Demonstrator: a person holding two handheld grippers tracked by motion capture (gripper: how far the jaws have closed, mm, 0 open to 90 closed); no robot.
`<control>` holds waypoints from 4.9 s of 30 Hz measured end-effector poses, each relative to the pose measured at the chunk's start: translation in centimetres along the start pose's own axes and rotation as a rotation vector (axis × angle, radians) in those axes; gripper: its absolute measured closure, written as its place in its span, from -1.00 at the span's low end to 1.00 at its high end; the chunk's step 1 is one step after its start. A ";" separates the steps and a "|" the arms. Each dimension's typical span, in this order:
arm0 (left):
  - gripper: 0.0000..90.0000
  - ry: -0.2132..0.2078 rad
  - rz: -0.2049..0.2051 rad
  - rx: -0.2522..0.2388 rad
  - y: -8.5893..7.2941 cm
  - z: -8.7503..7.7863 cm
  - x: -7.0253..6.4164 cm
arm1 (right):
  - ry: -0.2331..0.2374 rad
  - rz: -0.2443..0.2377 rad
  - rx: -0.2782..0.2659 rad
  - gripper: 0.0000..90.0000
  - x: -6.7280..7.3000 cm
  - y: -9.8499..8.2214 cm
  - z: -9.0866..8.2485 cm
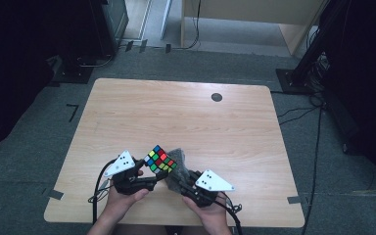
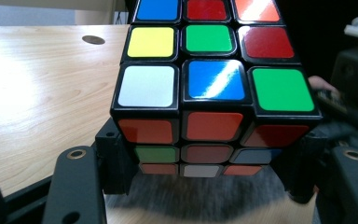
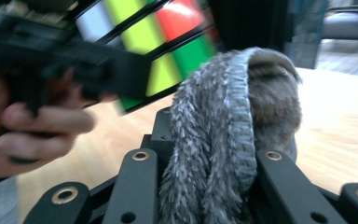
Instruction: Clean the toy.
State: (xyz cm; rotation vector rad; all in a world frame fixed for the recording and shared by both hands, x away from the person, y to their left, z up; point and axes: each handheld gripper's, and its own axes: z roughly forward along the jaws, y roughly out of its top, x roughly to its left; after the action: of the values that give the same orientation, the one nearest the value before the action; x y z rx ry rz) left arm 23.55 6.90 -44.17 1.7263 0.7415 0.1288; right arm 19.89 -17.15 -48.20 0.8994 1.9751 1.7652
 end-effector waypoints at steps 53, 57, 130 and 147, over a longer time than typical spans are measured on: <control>-0.23 -0.030 -0.016 0.019 -0.1 0.8 -0.2 | 0.053 -0.061 0.109 0.56 0.9 -1.0 0.9; -0.23 -0.019 -0.020 0.023 -0.1 0.8 0.1 | -0.107 0.005 0.078 0.57 -2.2 -0.4 -0.8; -0.76 0.115 0.172 0.123 -1.0 4.0 0.5 | -0.234 -0.022 0.006 -0.24 -4.5 1.6 -4.6; -0.70 0.120 0.491 0.096 -2.6 5.1 -2.8 | -0.072 0.214 0.137 -0.24 -2.5 2.5 -3.5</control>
State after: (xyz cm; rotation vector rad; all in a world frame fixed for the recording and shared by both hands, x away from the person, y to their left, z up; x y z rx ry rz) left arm 22.63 1.47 -47.24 1.9783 0.4005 0.5444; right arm 20.06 -21.35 -45.53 1.2430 2.0382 1.6949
